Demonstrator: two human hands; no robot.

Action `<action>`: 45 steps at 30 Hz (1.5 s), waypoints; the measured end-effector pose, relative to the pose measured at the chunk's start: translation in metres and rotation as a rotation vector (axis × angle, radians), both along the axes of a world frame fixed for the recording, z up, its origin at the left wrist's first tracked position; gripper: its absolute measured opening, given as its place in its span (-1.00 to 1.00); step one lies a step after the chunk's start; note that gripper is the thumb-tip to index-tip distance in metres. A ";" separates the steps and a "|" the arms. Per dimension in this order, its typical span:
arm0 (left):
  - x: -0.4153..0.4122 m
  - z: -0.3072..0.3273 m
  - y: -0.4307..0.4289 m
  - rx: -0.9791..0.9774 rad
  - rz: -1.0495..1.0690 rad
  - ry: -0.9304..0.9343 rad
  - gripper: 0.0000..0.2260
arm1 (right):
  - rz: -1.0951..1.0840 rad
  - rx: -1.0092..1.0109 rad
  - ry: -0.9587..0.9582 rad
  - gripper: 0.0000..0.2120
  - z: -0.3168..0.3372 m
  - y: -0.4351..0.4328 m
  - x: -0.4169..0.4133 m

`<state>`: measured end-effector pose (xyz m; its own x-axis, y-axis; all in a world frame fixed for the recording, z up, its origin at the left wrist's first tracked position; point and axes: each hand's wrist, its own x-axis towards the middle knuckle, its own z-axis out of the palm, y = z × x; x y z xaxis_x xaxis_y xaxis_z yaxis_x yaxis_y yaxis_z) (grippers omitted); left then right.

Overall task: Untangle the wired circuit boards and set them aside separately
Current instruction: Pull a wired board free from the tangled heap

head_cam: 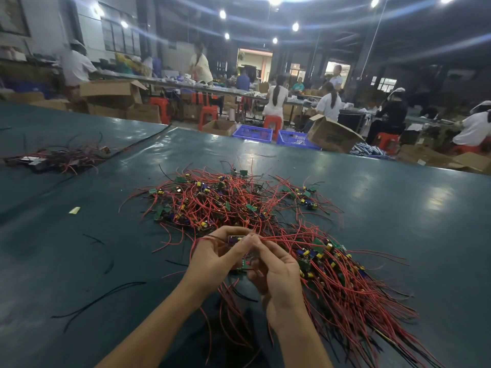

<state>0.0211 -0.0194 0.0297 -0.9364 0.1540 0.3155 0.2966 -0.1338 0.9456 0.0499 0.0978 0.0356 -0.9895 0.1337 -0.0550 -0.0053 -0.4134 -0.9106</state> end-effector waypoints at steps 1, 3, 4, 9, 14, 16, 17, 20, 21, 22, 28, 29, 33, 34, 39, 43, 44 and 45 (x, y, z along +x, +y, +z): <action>0.000 0.000 0.001 0.000 0.004 0.008 -0.70 | 0.018 0.013 -0.013 -0.92 0.001 -0.001 0.001; 0.001 0.000 0.001 -0.012 0.021 0.024 -0.75 | 0.054 0.009 -0.039 -0.81 -0.001 -0.001 0.001; 0.001 -0.001 0.001 -0.023 0.030 0.034 -0.74 | 0.063 -0.001 -0.049 -0.78 -0.002 -0.001 -0.001; 0.000 -0.003 -0.001 -0.050 0.052 0.054 -0.68 | 0.090 -0.025 -0.057 -0.83 -0.003 -0.001 0.000; -0.001 -0.004 0.000 -0.016 0.048 0.000 -0.73 | 0.104 -0.042 -0.070 -0.82 -0.001 -0.001 -0.002; -0.001 -0.006 0.000 -0.026 0.062 -0.020 -0.69 | 0.090 0.003 -0.096 -0.85 -0.004 0.000 -0.004; -0.001 -0.006 0.000 -0.032 0.073 -0.028 -0.65 | 0.078 0.012 -0.113 -0.85 -0.005 0.000 -0.005; -0.002 -0.005 0.001 -0.032 0.088 -0.057 -0.62 | 0.055 -0.037 -0.145 -0.82 -0.003 0.002 -0.008; -0.002 -0.005 0.001 -0.030 0.090 -0.064 -0.61 | 0.020 -0.073 -0.161 -0.80 -0.001 0.003 -0.009; -0.002 -0.004 0.001 -0.032 0.088 -0.067 -0.62 | -0.025 -0.080 -0.177 -0.80 -0.001 0.005 -0.011; -0.001 -0.001 0.000 -0.027 0.075 -0.073 -0.62 | -0.160 -0.033 -0.197 -0.82 -0.002 0.015 -0.014; 0.000 0.000 0.000 -0.025 0.077 -0.075 -0.62 | -0.176 0.003 -0.201 -0.82 -0.002 0.015 -0.014; 0.001 0.003 -0.001 0.019 0.085 -0.092 -0.61 | -0.217 0.014 -0.151 -0.86 -0.001 0.013 -0.014; 0.002 0.004 -0.002 0.024 0.084 -0.096 -0.61 | -0.230 -0.031 -0.130 -0.86 -0.001 0.012 -0.015; 0.004 0.006 -0.001 -0.007 0.062 -0.096 -0.64 | -0.305 -0.168 -0.094 -0.86 -0.003 0.018 -0.017; 0.005 0.008 -0.002 -0.027 0.058 -0.088 -0.63 | -0.285 -0.223 -0.109 -0.86 -0.003 0.020 -0.016; 0.005 0.009 -0.003 -0.029 0.058 -0.085 -0.63 | -0.301 -0.207 -0.088 -0.85 -0.003 0.020 -0.016; 0.005 0.010 -0.004 -0.028 0.063 -0.085 -0.62 | -0.341 -0.144 -0.040 -0.85 -0.004 0.019 -0.015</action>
<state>0.0262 -0.0230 0.0393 -0.9676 0.1016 0.2311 0.2222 -0.0911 0.9707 0.0346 0.1170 0.0317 -0.8860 0.4437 -0.1350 -0.1305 -0.5178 -0.8455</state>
